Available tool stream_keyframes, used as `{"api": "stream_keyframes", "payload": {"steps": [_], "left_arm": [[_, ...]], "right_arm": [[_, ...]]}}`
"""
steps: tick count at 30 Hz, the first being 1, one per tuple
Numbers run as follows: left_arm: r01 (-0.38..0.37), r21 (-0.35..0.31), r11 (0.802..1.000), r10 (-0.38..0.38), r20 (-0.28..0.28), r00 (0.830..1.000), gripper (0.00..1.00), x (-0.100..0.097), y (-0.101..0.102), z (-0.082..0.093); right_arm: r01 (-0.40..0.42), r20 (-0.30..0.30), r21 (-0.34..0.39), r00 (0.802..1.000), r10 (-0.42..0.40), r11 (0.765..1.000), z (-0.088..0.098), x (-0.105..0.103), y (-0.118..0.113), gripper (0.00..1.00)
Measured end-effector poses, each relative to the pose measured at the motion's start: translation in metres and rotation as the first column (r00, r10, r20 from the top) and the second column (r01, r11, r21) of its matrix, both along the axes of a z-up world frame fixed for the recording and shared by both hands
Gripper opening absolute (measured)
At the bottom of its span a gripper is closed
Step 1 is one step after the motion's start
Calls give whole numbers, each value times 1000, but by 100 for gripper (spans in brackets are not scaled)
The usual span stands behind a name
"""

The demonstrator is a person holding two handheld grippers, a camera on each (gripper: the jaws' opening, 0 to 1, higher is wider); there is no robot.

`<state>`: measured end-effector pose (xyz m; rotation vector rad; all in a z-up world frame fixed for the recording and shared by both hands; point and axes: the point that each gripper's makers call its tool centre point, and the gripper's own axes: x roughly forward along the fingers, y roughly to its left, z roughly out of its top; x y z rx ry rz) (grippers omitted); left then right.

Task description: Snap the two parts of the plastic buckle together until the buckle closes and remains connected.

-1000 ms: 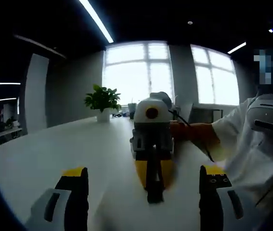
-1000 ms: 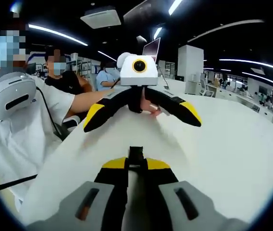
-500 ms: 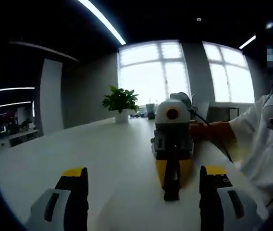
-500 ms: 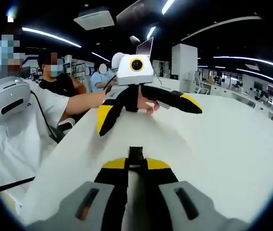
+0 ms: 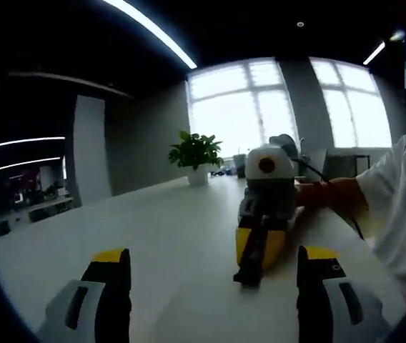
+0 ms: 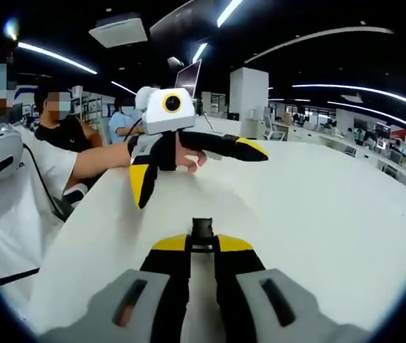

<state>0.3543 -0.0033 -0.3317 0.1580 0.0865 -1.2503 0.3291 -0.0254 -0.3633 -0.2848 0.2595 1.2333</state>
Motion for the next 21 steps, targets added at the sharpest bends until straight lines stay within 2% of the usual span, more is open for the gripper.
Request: {"api": "stream_keyframes", "payload": {"steps": [3, 7, 11, 12, 14, 16, 17, 19, 21], "left_arm": [[-48, -18, 999, 48, 7, 999, 98, 12, 5, 4], [-144, -5, 990, 144, 26, 989, 97, 30, 15, 3], [-207, -45, 977, 208, 18, 978, 94, 47, 21, 11], [-215, -50, 975, 216, 22, 976, 92, 48, 22, 12], [-252, -101, 962, 257, 34, 966, 92, 55, 26, 20], [-251, -101, 963, 254, 20, 967, 99, 56, 27, 19], [-248, -105, 963, 250, 5, 968, 99, 54, 26, 19], [-278, -93, 956, 281, 14, 960, 98, 59, 29, 19], [-278, -88, 956, 281, 22, 959, 98, 59, 28, 18]], "right_arm": [[44, 4, -2, 999, -43, 999, 0, 8, -4, 11], [97, 28, 4, 995, -97, 995, 4, 19, -12, 11], [138, 37, 6, 990, -138, 990, 6, 26, -17, 11], [138, 36, 4, 990, -138, 990, 5, 27, -17, 11], [132, 29, -3, 991, -132, 991, 4, 27, -18, 11], [114, 26, 5, 993, -115, 993, 6, 27, -16, 11], [113, 26, 3, 993, -113, 994, 6, 28, -15, 11], [114, 29, -1, 993, -114, 993, 5, 30, -17, 11], [116, 28, -6, 993, -116, 993, 5, 33, -18, 11]]}}
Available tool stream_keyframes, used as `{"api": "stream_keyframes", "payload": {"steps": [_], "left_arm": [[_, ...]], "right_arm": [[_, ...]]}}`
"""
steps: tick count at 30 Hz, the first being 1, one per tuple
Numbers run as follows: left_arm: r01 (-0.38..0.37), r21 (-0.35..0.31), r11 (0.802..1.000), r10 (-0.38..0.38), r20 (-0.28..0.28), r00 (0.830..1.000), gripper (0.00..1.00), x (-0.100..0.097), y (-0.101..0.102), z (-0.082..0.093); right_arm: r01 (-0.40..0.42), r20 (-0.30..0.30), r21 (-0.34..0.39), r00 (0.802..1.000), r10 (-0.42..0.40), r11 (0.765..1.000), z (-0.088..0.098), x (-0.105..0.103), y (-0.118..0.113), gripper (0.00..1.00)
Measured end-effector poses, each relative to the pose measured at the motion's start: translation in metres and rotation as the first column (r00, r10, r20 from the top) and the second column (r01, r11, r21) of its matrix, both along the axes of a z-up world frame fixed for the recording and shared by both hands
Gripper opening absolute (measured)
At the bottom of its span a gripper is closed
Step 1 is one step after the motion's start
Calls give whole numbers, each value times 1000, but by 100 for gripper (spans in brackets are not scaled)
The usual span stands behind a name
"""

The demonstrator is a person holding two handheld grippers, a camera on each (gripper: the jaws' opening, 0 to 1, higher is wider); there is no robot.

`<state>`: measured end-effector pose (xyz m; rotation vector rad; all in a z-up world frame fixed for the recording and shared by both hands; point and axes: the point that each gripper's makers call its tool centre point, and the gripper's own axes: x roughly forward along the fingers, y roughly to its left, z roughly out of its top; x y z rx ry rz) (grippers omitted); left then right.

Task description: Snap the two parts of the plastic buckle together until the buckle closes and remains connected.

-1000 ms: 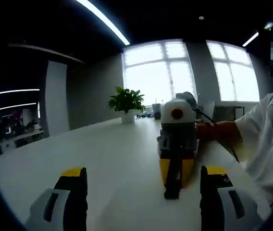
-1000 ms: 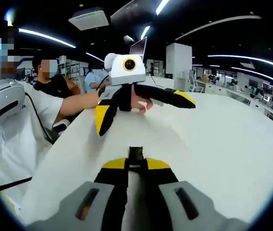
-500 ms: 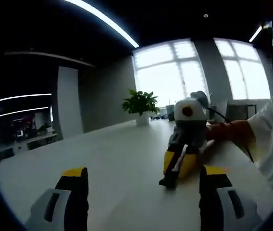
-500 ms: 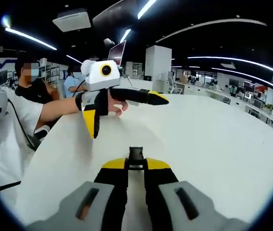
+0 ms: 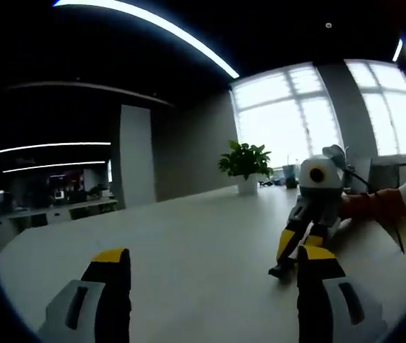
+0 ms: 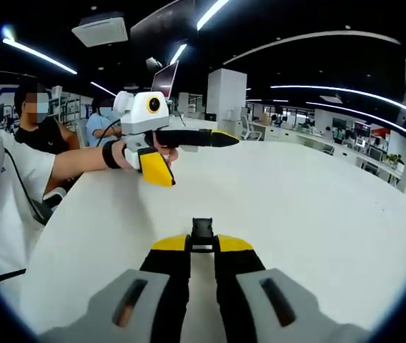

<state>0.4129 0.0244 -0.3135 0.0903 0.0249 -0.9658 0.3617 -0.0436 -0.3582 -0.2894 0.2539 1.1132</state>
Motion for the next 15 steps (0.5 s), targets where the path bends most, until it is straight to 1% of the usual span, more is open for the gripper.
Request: {"api": "stream_keyframes", "payload": {"steps": [5, 7, 8, 11, 15], "left_arm": [[-38, 9, 999, 38, -21, 999, 98, 6, 5, -4], [-41, 2, 999, 41, -24, 999, 98, 7, 7, -2], [-40, -16, 999, 40, -29, 999, 98, 8, 8, 1], [-34, -24, 999, 33, -37, 999, 99, 6, 5, 0], [-36, -6, 999, 36, -27, 999, 98, 7, 5, -2]], "right_arm": [[0, 3, -2, 1000, 0, 1000, 1, 2, -1, 11], [-7, -1, -7, 1000, 7, 1000, 0, 2, -1, 11], [-9, -2, -6, 1000, 9, 1000, 1, 3, 0, 11], [-9, 0, -3, 1000, 9, 1000, 1, 3, 0, 11], [-5, 2, -4, 1000, 5, 1000, 2, 3, 0, 11]]}}
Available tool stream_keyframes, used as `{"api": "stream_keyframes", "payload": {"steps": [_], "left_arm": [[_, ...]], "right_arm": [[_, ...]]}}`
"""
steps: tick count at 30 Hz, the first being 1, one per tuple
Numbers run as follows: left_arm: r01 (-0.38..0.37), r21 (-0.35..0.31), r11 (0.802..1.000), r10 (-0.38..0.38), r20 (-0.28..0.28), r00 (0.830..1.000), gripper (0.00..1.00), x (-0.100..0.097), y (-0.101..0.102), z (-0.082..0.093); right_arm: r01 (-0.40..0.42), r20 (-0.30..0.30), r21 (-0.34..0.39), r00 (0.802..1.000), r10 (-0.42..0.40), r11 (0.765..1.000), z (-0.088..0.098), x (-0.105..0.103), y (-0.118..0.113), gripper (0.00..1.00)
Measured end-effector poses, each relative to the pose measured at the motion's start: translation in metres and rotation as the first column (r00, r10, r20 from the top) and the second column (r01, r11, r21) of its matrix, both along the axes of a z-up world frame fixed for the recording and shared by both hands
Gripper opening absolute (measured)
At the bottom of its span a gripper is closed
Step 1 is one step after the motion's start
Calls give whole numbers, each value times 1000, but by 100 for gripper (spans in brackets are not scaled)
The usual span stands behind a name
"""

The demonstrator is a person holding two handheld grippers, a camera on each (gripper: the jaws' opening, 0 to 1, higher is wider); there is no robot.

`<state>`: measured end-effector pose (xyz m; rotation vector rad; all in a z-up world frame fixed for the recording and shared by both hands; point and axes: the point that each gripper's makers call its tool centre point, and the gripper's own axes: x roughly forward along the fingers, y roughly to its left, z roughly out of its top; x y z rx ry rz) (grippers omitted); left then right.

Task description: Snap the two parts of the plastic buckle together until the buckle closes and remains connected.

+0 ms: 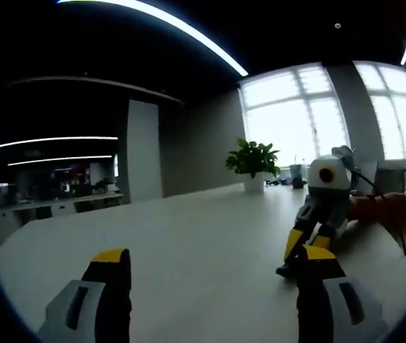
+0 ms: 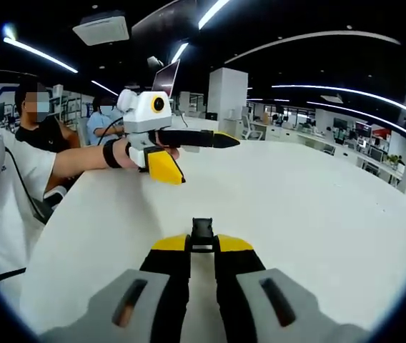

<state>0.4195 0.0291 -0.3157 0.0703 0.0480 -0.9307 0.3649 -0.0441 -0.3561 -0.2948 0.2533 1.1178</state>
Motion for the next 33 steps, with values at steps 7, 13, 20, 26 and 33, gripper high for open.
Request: {"api": "stream_keyframes", "payload": {"steps": [7, 13, 20, 26, 33], "left_arm": [[8, -8, 1000, -8, -5, 1000, 97, -6, -1, -2], [10, -8, 1000, -10, -6, 1000, 97, -5, -1, -1], [20, -4, 1000, -20, -4, 1000, 97, -8, -3, -2], [27, 0, 1000, -27, -7, 1000, 96, -11, -6, -5], [24, 1, 1000, -24, -6, 1000, 96, -18, -9, -6]], "right_arm": [[4, 4, -4, 1000, -4, 1000, 0, -2, 0, 11], [9, 7, -1, 1000, -9, 1000, 0, -5, 2, 11], [13, 12, 3, 1000, -13, 1000, 1, -6, 3, 11], [16, 15, 0, 1000, -16, 1000, 1, -4, 1, 11], [25, 30, 6, 999, -26, 1000, 5, -3, -1, 11]]}}
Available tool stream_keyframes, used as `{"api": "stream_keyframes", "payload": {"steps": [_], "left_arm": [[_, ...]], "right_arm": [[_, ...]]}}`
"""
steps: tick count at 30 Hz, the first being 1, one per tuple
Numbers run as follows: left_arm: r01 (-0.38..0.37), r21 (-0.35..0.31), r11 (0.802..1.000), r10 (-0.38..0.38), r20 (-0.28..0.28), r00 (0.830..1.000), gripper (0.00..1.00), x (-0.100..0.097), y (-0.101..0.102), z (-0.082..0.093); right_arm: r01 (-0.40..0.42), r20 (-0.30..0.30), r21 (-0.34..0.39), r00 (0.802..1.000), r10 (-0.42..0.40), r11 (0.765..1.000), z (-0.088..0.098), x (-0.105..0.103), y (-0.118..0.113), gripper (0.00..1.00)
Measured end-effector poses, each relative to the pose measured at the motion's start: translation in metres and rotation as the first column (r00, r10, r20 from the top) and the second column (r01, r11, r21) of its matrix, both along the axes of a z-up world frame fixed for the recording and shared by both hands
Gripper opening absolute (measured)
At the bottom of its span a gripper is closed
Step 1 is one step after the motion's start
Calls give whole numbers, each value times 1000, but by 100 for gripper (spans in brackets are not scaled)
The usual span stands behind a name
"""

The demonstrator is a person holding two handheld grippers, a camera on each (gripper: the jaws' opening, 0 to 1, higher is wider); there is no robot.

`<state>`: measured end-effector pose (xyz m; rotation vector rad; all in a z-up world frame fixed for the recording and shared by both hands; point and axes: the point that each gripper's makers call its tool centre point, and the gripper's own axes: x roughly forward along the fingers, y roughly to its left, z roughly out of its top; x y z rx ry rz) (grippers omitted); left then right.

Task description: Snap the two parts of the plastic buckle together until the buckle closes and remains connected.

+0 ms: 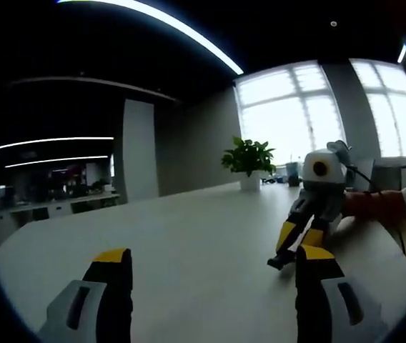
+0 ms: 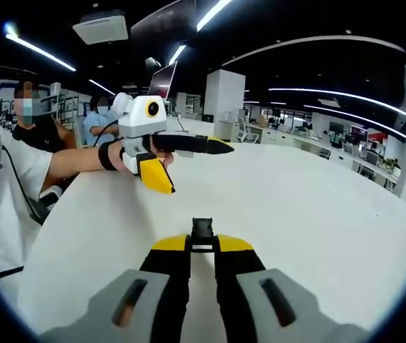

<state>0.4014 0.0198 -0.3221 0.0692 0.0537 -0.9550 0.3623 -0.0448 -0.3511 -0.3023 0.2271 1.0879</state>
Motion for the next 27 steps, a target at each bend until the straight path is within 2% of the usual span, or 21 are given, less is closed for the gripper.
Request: {"api": "stream_keyframes", "payload": {"steps": [6, 8, 27], "left_arm": [[-10, 4, 1000, 10, 2, 1000, 98, -3, 0, -2], [-12, 4, 1000, 12, 1, 1000, 98, 1, 3, -1], [-10, 21, 1000, 10, -2, 1000, 98, 12, 7, -1]], "right_arm": [[13, 0, -3, 1000, -13, 1000, 0, 3, -1, 11], [19, 5, -4, 1000, -19, 1000, 1, 5, -2, 11], [49, 21, 35, 999, -50, 998, 21, 27, -7, 11]]}}
